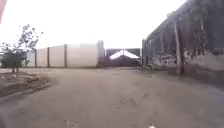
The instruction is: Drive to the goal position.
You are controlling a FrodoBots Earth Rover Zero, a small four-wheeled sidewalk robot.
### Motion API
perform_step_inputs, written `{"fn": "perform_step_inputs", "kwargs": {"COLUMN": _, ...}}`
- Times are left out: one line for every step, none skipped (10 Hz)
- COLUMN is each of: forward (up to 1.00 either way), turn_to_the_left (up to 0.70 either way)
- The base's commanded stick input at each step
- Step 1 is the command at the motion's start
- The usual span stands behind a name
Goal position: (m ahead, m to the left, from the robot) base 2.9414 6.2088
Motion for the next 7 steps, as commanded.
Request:
{"fn": "perform_step_inputs", "kwargs": {"forward": 0.50, "turn_to_the_left": 0.00}}
{"fn": "perform_step_inputs", "kwargs": {"forward": 0.50, "turn_to_the_left": 0.00}}
{"fn": "perform_step_inputs", "kwargs": {"forward": 0.50, "turn_to_the_left": 0.00}}
{"fn": "perform_step_inputs", "kwargs": {"forward": 0.50, "turn_to_the_left": 0.00}}
{"fn": "perform_step_inputs", "kwargs": {"forward": 0.50, "turn_to_the_left": 0.00}}
{"fn": "perform_step_inputs", "kwargs": {"forward": 0.50, "turn_to_the_left": 0.00}}
{"fn": "perform_step_inputs", "kwargs": {"forward": 0.50, "turn_to_the_left": 0.00}}
